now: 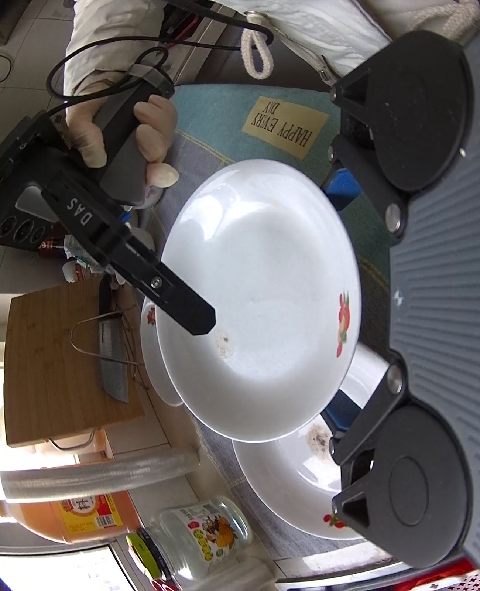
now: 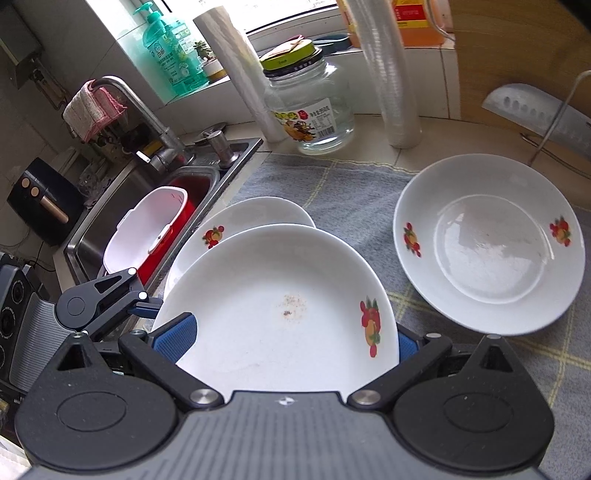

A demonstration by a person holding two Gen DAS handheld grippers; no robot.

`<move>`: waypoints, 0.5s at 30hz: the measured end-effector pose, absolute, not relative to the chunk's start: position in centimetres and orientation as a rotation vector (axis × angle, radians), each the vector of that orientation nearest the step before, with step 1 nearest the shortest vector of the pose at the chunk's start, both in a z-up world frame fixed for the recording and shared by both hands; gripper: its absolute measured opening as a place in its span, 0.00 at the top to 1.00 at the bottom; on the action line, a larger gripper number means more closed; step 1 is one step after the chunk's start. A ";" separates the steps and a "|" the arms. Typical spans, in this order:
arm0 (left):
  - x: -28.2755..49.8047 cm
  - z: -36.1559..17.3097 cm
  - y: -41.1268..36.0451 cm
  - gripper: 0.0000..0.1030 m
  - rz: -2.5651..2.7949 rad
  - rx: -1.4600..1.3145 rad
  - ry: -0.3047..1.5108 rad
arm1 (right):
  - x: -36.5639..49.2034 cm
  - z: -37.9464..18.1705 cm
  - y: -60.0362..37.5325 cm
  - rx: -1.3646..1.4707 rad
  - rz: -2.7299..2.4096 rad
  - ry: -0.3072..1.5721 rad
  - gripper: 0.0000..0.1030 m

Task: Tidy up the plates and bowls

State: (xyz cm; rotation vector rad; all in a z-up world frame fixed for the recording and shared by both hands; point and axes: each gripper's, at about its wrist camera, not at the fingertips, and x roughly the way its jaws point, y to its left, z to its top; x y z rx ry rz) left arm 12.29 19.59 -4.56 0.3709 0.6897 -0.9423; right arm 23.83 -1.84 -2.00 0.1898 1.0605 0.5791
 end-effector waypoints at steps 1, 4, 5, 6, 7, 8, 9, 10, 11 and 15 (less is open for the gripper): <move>12.4 -4.6 19.8 0.03 -0.939 0.370 0.690 | 24.0 -2.0 -1.5 0.187 0.582 1.062 0.00; 12.6 -4.6 20.6 0.03 -0.928 0.365 0.691 | 24.5 -2.1 -0.6 0.179 0.593 1.066 0.00; 12.7 -4.6 20.8 0.03 -0.924 0.364 0.691 | 24.7 -2.1 -0.3 0.177 0.596 1.067 0.00; 12.7 -4.7 21.0 0.03 -0.920 0.363 0.691 | 24.9 -2.2 0.0 0.174 0.599 1.069 0.00; 12.8 -4.7 21.2 0.03 -0.917 0.361 0.691 | 25.1 -2.2 0.3 0.169 0.603 1.070 0.00; 12.9 -4.7 21.5 0.03 -0.913 0.358 0.692 | 25.3 -2.2 0.5 0.166 0.606 1.071 0.00; 13.0 -4.7 21.6 0.03 -0.909 0.357 0.692 | 25.5 -2.2 0.8 0.164 0.609 1.072 0.00; 13.1 -4.8 21.8 0.03 -0.905 0.356 0.692 | 25.7 -2.3 1.0 0.161 0.613 1.073 0.00; 13.1 -4.8 22.1 0.03 -0.901 0.354 0.692 | 25.9 -2.3 1.2 0.158 0.616 1.074 0.00; 13.4 -4.9 22.7 0.03 -0.888 0.347 0.695 | 26.6 -2.5 2.1 0.147 0.628 1.079 0.00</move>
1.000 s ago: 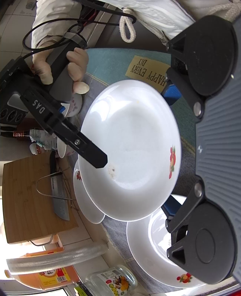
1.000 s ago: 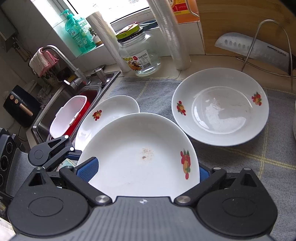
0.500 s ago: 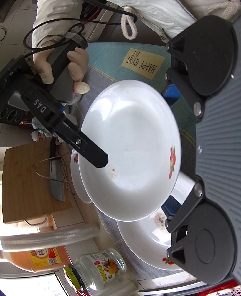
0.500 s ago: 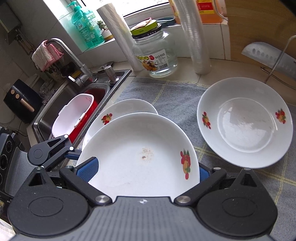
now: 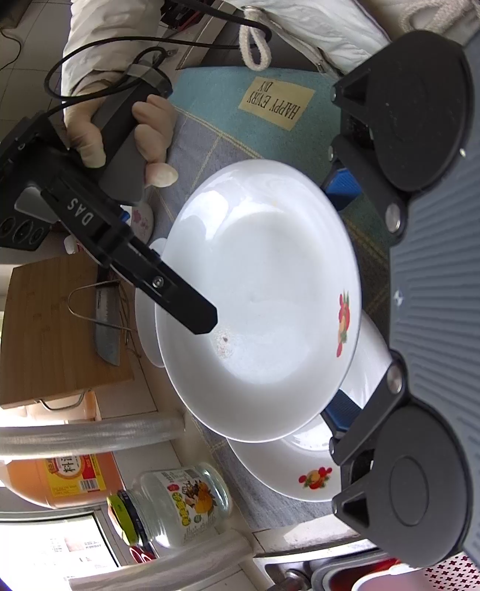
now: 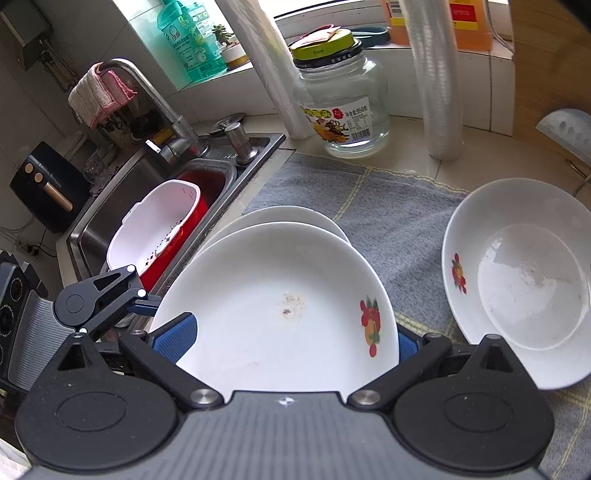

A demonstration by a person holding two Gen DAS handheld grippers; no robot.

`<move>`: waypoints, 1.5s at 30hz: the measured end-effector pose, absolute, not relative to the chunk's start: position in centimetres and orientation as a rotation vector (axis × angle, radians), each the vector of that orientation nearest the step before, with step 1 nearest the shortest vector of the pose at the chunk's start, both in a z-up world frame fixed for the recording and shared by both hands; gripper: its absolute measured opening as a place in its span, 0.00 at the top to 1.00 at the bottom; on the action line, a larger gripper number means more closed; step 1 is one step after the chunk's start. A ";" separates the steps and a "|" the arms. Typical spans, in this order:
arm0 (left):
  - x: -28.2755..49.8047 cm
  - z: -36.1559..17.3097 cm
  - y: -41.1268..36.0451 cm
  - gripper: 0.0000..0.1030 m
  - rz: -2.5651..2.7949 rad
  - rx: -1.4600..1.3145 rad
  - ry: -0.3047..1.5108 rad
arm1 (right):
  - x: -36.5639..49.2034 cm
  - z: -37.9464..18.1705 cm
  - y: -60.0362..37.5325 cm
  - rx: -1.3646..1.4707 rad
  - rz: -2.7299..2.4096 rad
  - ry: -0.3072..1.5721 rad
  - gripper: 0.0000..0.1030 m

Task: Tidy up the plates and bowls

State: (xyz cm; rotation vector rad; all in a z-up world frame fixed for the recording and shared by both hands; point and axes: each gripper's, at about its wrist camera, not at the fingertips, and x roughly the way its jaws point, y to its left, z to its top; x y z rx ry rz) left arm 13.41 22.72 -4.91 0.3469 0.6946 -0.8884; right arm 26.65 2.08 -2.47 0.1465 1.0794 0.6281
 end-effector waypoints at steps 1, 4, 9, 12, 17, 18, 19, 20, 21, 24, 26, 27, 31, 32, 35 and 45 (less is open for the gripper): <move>13.5 -5.0 22.8 0.03 -0.886 0.347 0.695 | 26.8 -2.5 2.2 0.145 0.631 1.081 0.00; 13.8 -5.1 23.2 0.03 -0.879 0.343 0.697 | 27.3 -2.6 2.7 0.139 0.640 1.082 0.00; 14.3 -5.4 23.6 0.03 -0.873 0.333 0.703 | 28.0 -2.8 3.4 0.128 0.643 1.087 0.00; 14.6 -5.5 23.8 0.03 -0.871 0.330 0.707 | 28.4 -2.9 3.6 0.129 0.646 1.091 0.00; 15.1 -5.6 23.9 0.03 -0.869 0.325 0.715 | 28.9 -3.2 3.9 0.122 0.646 1.097 0.00; 15.2 -5.7 23.9 0.03 -0.868 0.322 0.717 | 28.9 -3.2 3.9 0.122 0.646 1.098 0.00; 15.3 -5.7 23.9 0.03 -0.868 0.319 0.720 | 29.1 -3.2 3.9 0.121 0.647 1.099 0.00; 15.4 -5.7 24.0 0.03 -0.868 0.314 0.724 | 29.2 -3.3 4.0 0.122 0.646 1.101 0.00; 15.4 -5.8 24.0 0.03 -0.868 0.310 0.727 | 29.2 -3.4 4.0 0.121 0.647 1.102 0.00; 15.7 -5.8 24.0 0.03 -0.868 0.297 0.737 | 29.5 -3.5 4.2 0.115 0.648 1.105 0.00; 15.9 -5.9 24.1 0.03 -0.866 0.292 0.740 | 29.7 -3.6 4.3 0.111 0.649 1.106 0.00; 16.0 -5.9 24.1 0.03 -0.866 0.289 0.743 | 29.8 -3.6 4.3 0.112 0.649 1.107 0.00; 16.4 -5.8 24.2 0.03 -0.868 0.275 0.759 | 30.1 -3.8 4.5 0.106 0.650 1.114 0.00; 16.5 -5.8 24.2 0.03 -0.868 0.272 0.763 | 30.1 -3.8 4.6 0.103 0.650 1.116 0.00; 17.0 -5.8 24.3 0.03 -0.871 0.266 0.774 | 30.3 -3.9 4.7 0.094 0.649 1.120 0.00; 18.0 -5.8 24.2 0.03 -0.880 0.257 0.805 | 30.9 -4.1 5.0 0.074 0.639 1.128 0.00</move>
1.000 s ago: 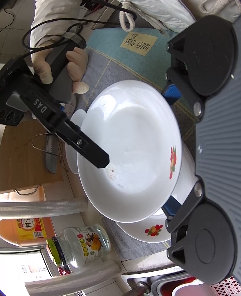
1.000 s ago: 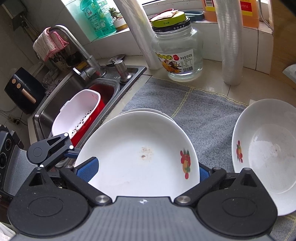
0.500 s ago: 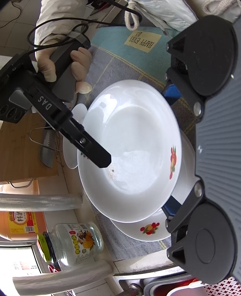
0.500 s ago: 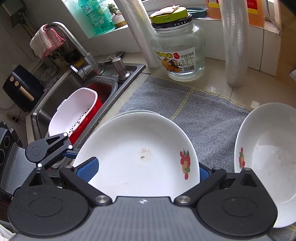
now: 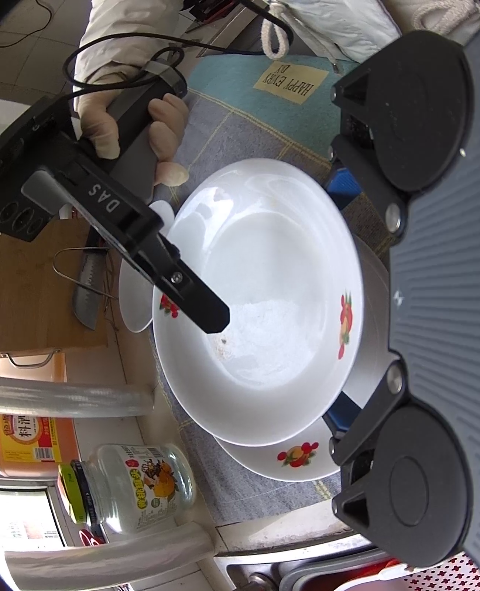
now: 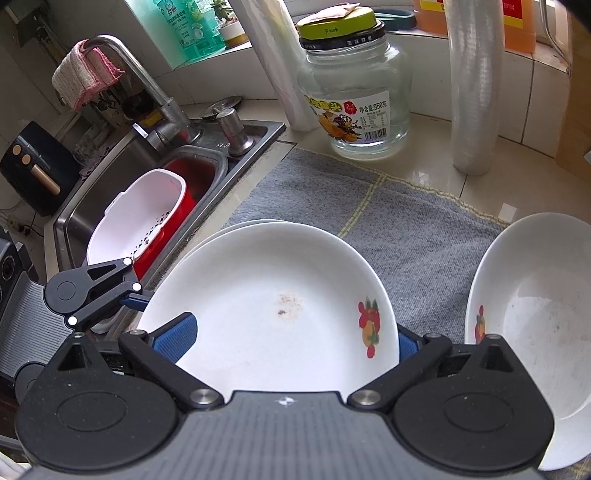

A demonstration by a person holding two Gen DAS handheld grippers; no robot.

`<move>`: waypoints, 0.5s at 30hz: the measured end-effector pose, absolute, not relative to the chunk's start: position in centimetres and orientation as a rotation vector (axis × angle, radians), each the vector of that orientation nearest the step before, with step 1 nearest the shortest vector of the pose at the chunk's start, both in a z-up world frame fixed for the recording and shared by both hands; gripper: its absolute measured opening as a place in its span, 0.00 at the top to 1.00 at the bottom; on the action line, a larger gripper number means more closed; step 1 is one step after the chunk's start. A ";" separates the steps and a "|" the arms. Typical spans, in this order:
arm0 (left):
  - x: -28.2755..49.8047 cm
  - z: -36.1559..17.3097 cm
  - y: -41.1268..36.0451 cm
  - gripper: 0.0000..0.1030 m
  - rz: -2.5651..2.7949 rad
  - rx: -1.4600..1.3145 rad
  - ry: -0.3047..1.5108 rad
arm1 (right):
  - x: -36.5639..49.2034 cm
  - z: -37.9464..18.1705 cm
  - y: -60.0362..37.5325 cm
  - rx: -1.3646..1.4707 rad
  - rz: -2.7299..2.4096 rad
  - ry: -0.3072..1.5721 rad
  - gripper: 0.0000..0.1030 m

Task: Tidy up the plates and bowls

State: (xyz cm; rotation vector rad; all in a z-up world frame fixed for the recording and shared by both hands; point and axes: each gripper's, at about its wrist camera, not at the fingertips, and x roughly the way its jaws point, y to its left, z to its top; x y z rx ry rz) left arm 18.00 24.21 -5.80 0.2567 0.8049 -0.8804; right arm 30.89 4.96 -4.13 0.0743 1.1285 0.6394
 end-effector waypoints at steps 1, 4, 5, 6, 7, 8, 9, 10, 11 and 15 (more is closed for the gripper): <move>18.1 -5.8 24.2 0.03 -0.882 0.257 0.808 | 30.9 -4.1 5.0 0.073 0.639 1.129 0.00; 18.2 -5.8 24.3 0.03 -0.887 0.259 0.814 | 31.1 -4.2 5.0 0.073 0.639 1.135 0.00; 18.3 -5.8 24.2 0.03 -0.887 0.260 0.816 | 31.1 -4.3 5.0 0.074 0.637 1.138 0.00; 18.4 -5.8 24.2 0.03 -0.889 0.260 0.820 | 31.1 -4.3 5.1 0.072 0.635 1.139 0.00; 18.4 -5.8 24.2 0.03 -0.890 0.260 0.823 | 31.2 -4.4 5.1 0.069 0.635 1.140 0.00; 18.5 -5.8 24.2 0.03 -0.890 0.261 0.826 | 31.2 -4.4 5.1 0.069 0.634 1.141 0.00; 18.5 -5.8 24.2 0.03 -0.892 0.261 0.829 | 31.3 -4.5 5.2 0.071 0.634 1.142 0.00; 18.6 -5.8 24.2 0.03 -0.893 0.260 0.832 | 31.3 -4.5 5.2 0.073 0.634 1.144 0.00; 18.7 -5.9 24.3 0.03 -0.896 0.256 0.838 | 31.4 -4.6 5.2 0.074 0.635 1.144 0.00; 19.0 -5.8 24.3 0.03 -0.902 0.247 0.855 | 31.4 -4.7 5.2 0.068 0.631 1.145 0.00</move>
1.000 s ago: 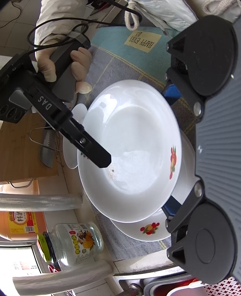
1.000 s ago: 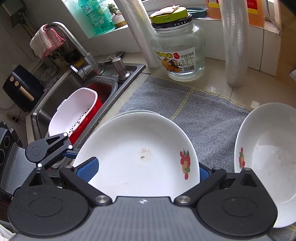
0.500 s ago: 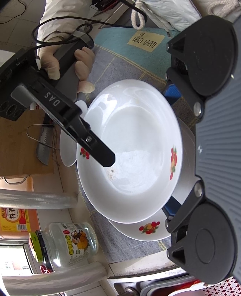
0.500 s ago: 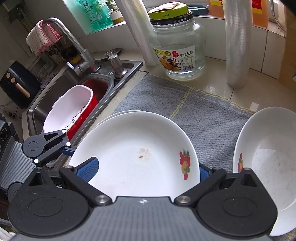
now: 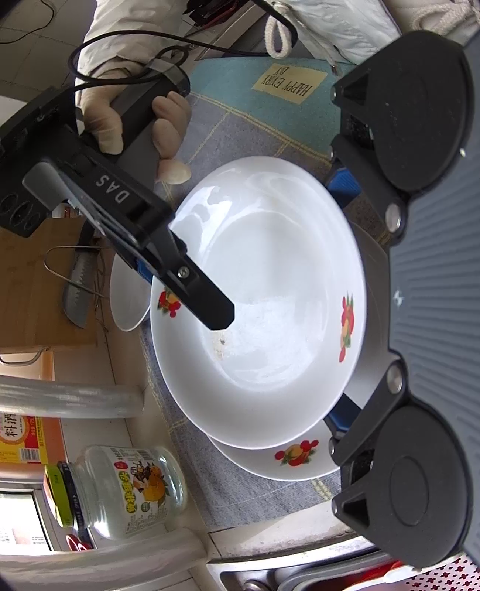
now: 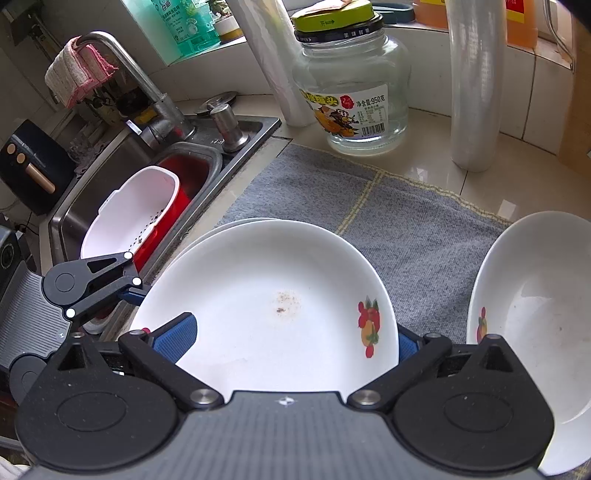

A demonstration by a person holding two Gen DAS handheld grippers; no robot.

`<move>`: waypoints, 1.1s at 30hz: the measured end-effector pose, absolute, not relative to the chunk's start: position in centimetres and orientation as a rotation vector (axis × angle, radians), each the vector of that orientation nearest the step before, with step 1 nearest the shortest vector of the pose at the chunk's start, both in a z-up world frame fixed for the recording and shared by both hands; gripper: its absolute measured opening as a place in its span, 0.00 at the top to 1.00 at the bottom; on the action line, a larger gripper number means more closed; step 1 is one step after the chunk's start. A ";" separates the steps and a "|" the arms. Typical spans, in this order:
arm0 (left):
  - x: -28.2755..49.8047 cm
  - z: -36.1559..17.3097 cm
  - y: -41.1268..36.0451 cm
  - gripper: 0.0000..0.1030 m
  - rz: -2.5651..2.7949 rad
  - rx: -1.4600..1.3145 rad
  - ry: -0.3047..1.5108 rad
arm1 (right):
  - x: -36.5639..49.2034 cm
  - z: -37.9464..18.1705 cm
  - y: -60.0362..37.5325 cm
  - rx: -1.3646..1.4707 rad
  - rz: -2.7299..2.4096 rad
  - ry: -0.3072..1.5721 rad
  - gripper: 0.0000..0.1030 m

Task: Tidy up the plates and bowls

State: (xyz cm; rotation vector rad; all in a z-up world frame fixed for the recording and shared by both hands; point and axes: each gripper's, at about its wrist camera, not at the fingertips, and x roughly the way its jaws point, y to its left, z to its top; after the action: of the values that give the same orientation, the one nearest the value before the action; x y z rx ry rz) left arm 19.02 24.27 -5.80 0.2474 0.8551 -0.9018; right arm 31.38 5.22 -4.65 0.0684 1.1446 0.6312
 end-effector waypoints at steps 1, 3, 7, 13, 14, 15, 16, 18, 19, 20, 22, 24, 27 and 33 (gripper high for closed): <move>19.1 -5.8 24.2 0.03 -0.901 0.249 0.859 | 31.4 -4.7 5.2 0.069 0.630 1.145 0.00; 19.3 -5.8 24.2 0.03 -0.903 0.255 0.870 | 31.4 -4.7 5.2 0.070 0.628 1.147 0.00; 19.5 -5.7 24.2 0.03 -0.907 0.261 0.883 | 31.5 -4.8 5.3 0.062 0.626 1.148 0.00; 20.1 -5.7 24.2 0.03 -0.917 0.262 0.931 | 31.5 -4.9 5.6 0.047 0.620 1.150 0.00; 20.2 -5.6 24.1 0.03 -0.918 0.263 0.938 | 31.5 -4.9 5.6 0.041 0.618 1.150 0.00; 20.2 -5.6 24.1 0.03 -0.920 0.263 0.947 | 31.5 -4.9 5.7 0.040 0.618 1.149 0.00; 20.2 -5.6 24.1 0.03 -0.921 0.265 0.952 | 31.5 -4.8 5.7 0.041 0.619 1.149 0.00; 20.2 -5.6 24.2 0.03 -0.925 0.264 0.964 | 31.5 -4.9 5.7 0.043 0.621 1.150 0.00; 20.3 -5.7 24.2 0.03 -0.926 0.262 0.974 | 31.5 -4.8 5.7 0.041 0.622 1.150 0.00; 20.3 -5.7 24.2 0.03 -0.925 0.256 0.981 | 31.5 -4.8 5.8 0.039 0.622 1.151 0.00; 20.3 -5.8 24.3 0.03 -0.925 0.252 0.992 | 31.5 -4.9 5.9 0.035 0.619 1.153 0.00; 20.3 -5.9 24.2 0.03 -0.921 0.260 1.001 | 31.5 -4.8 5.9 0.035 0.619 1.154 0.00; 20.4 -5.9 24.3 0.03 -0.921 0.254 1.013 | 31.3 -4.8 5.9 0.035 0.621 1.155 0.00; 20.5 -5.6 24.4 0.03 -0.921 0.251 1.031 | 31.0 -4.9 5.8 0.038 0.624 1.165 0.00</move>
State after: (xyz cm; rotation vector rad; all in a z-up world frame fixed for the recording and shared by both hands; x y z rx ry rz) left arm 20.52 24.36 -5.64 0.2514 1.0309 -0.9212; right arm 30.99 5.80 -4.95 0.0376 1.1649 0.6241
